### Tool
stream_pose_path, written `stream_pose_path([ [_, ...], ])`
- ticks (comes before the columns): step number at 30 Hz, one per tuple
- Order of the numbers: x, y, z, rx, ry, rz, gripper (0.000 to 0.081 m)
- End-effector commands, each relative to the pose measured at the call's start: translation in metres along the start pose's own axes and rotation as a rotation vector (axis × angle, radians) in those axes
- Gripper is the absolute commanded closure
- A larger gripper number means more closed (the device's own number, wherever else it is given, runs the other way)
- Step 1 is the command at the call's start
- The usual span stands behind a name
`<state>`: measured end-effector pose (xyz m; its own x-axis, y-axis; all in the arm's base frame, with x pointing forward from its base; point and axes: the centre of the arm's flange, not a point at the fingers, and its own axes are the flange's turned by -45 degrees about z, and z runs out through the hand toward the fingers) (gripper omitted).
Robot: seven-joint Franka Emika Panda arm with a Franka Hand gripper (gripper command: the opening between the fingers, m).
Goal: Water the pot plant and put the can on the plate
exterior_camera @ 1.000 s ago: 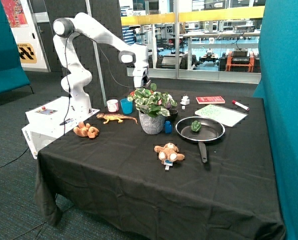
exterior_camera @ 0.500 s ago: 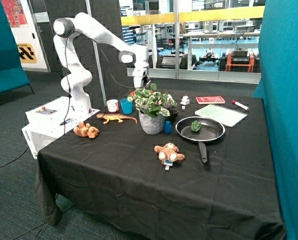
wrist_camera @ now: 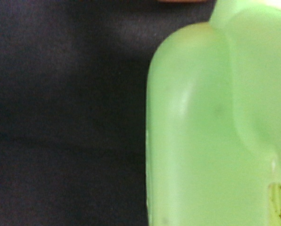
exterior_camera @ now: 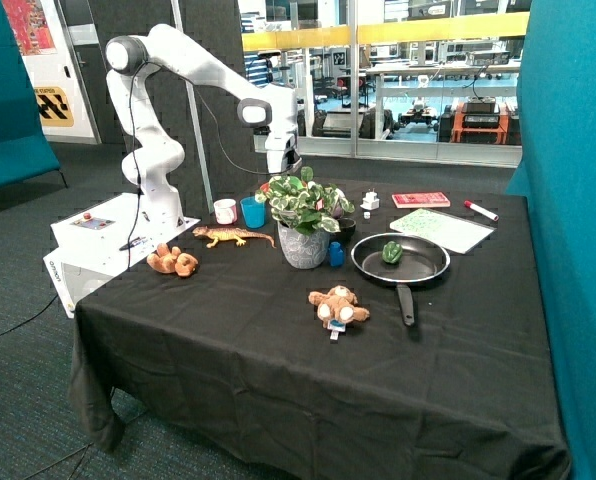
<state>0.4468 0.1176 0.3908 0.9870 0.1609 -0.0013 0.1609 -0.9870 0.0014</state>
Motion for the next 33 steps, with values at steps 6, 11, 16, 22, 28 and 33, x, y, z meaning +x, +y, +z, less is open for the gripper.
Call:
stream_pose_path([
  [6, 0.002, 0.014, -0.029, 0.0014, 0.0012, 0.060, 0.0808],
  [11, -0.001, 0.020, -0.034, 0.0014, 0.0012, 0.099, 0.0808],
  [16, -0.002, 0.026, -0.043, 0.0014, 0.0012, 0.147, 0.0808],
  [22, -0.003, 0.028, -0.052, 0.0015, 0.0012, 0.177, 0.0808],
  [28, -0.005, 0.028, -0.058, 0.0015, 0.0011, 0.203, 0.0808],
  [33, -0.006, 0.030, -0.061, 0.0015, 0.0011, 0.239, 0.0808],
])
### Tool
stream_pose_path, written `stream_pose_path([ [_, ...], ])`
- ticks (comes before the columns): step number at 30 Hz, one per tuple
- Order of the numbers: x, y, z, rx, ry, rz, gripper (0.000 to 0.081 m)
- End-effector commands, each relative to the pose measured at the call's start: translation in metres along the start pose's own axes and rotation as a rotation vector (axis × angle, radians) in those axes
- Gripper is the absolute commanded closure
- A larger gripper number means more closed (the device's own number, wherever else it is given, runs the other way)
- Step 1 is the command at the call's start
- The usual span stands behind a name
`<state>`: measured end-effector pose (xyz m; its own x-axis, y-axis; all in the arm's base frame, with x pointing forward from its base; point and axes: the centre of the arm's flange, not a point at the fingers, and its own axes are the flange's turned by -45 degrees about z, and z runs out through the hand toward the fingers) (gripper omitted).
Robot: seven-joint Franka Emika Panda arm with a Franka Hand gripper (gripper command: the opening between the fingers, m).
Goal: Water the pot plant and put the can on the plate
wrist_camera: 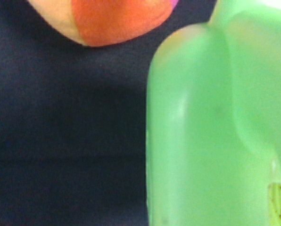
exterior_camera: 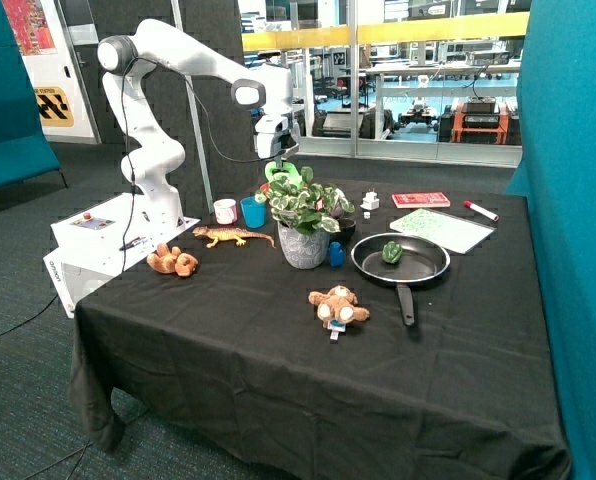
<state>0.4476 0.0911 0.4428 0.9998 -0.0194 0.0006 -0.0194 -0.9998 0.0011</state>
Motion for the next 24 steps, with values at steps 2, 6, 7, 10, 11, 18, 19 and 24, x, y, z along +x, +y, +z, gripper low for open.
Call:
stream_pose_path([
  [2, -0.002, 0.006, -0.011, 0.0011, -0.0007, 0.086, 0.0808],
  [6, -0.003, 0.013, -0.013, 0.0010, -0.0007, 0.144, 0.0808],
  [7, -0.003, 0.016, -0.014, 0.0010, -0.0007, 0.174, 0.0808],
  [10, -0.004, 0.024, -0.015, 0.0010, -0.0007, 0.214, 0.0808],
  [11, -0.005, 0.026, -0.015, 0.0010, -0.0007, 0.226, 0.0808],
  [18, -0.007, 0.037, -0.016, 0.0010, -0.0008, 0.305, 0.0808],
  [19, -0.007, 0.038, -0.016, 0.0010, -0.0008, 0.313, 0.0808],
  [24, -0.006, 0.045, -0.016, 0.0010, -0.0008, 0.359, 0.0808],
])
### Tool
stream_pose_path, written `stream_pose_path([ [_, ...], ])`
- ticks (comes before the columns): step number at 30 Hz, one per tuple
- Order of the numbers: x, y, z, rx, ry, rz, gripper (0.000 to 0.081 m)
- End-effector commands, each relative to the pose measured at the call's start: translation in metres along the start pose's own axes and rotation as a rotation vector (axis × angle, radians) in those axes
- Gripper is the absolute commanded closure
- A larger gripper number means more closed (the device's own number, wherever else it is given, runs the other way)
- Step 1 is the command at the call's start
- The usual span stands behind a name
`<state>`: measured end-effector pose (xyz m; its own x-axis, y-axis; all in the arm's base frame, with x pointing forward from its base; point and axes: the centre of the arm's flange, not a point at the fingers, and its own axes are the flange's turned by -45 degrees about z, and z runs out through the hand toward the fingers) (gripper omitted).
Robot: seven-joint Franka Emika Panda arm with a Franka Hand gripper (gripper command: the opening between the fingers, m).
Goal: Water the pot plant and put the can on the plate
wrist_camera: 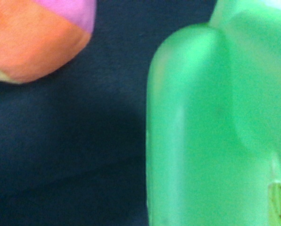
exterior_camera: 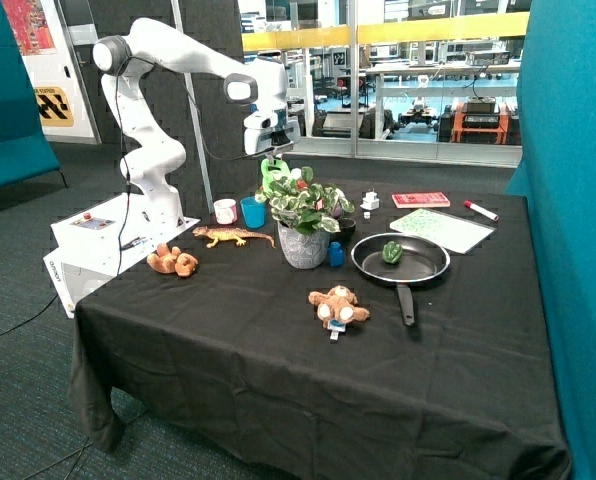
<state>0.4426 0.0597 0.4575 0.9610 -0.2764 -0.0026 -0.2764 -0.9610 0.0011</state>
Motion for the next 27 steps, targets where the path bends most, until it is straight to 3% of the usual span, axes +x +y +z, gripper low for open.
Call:
stream_pose_path([
  [1, 0.003, 0.014, -0.001, 0.0012, 0.0025, 0.107, 0.0808],
  [4, 0.008, 0.020, -0.002, 0.0013, 0.0025, 0.154, 0.0808],
  [27, 0.024, 0.052, 0.001, 0.0014, 0.0024, 0.240, 0.0808],
])
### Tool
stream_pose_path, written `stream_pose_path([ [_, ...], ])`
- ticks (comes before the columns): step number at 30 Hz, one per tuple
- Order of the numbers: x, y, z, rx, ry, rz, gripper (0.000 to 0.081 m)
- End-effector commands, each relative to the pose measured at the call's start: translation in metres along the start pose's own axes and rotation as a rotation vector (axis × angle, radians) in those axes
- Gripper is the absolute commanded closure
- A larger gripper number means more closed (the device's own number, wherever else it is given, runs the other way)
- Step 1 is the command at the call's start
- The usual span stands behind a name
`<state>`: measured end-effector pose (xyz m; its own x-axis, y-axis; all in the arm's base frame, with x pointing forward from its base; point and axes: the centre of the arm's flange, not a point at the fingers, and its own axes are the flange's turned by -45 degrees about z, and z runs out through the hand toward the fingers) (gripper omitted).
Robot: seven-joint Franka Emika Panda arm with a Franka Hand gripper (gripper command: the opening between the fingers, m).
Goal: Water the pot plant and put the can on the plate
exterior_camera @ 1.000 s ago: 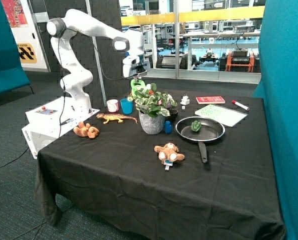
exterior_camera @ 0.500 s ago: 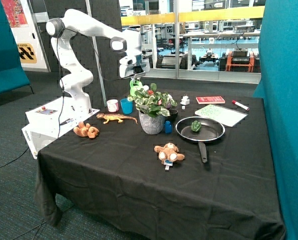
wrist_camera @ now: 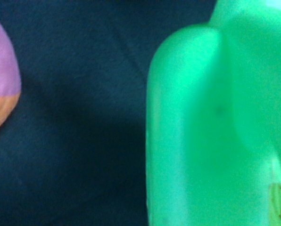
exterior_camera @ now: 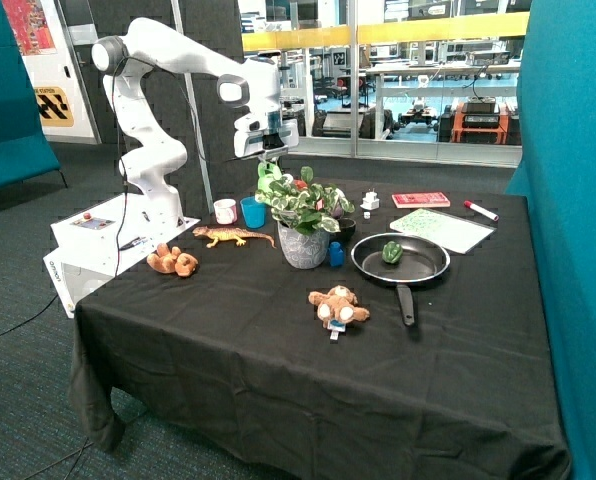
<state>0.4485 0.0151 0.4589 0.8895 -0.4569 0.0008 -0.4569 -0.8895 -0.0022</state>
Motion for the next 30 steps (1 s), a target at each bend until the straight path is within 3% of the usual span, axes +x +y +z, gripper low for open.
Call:
stream_pose_path([
  [1, 0.008, 0.010, 0.002, -0.0022, -0.0007, 0.049, 0.0808],
  [20, 0.022, 0.016, -0.005, -0.0022, -0.0007, 0.077, 0.0808],
  [21, 0.080, 0.015, 0.048, -0.0018, -0.0015, -0.719, 0.0808],
  [22, 0.053, 0.016, 0.022, -0.0022, -0.0007, 0.078, 0.0808],
  [24, 0.034, 0.017, 0.002, -0.0022, -0.0007, 0.076, 0.0808],
  [28, 0.032, 0.018, -0.003, -0.0022, -0.0007, 0.068, 0.0808],
  [29, 0.109, 0.007, 0.031, -0.0018, -0.0015, -0.684, 0.0808],
  [30, 0.073, 0.014, 0.014, -0.0022, -0.0007, 0.075, 0.0808],
])
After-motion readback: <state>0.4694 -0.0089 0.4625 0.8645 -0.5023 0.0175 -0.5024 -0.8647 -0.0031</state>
